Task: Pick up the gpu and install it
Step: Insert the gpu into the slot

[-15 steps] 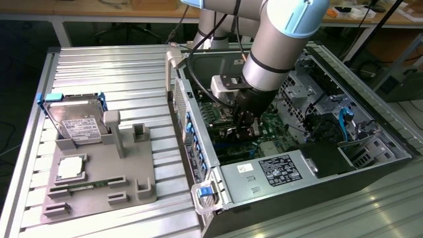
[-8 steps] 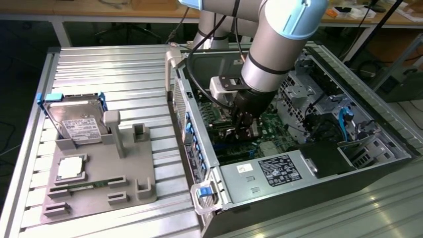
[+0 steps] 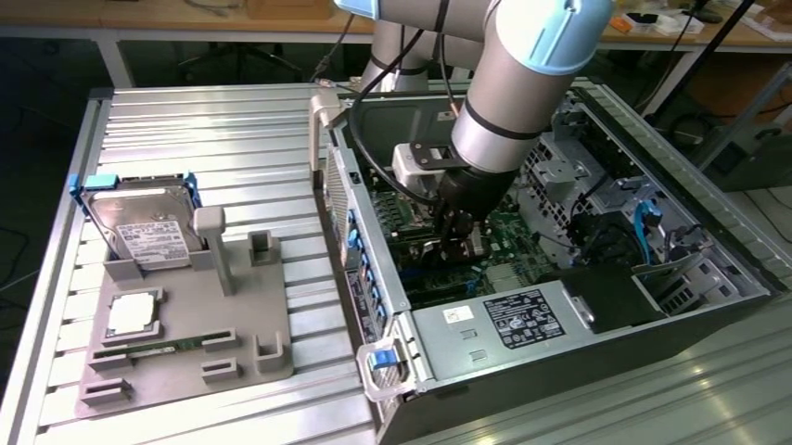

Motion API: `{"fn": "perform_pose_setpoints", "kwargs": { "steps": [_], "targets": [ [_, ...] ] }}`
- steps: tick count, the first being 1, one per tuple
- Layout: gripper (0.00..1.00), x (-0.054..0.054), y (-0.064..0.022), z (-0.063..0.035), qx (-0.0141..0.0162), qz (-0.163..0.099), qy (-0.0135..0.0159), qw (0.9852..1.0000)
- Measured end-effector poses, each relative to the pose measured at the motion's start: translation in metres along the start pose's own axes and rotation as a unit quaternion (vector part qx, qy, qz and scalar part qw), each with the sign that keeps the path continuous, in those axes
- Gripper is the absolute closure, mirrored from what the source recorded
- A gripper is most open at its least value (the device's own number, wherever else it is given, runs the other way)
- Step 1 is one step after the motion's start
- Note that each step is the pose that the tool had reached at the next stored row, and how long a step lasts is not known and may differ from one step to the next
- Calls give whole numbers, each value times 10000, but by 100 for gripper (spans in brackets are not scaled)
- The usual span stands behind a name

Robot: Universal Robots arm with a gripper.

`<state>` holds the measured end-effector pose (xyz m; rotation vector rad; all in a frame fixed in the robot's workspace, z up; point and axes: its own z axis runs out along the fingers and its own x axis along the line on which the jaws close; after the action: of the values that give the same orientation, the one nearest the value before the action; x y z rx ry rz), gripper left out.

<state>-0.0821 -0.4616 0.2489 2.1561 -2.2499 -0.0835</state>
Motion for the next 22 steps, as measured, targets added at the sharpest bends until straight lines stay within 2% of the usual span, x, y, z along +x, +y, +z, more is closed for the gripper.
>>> {"fn": "perform_pose_setpoints", "kwargs": {
  "steps": [22],
  "targets": [
    [73, -7, -1, 34, -1, -2, -2, 10000]
  ]
}}
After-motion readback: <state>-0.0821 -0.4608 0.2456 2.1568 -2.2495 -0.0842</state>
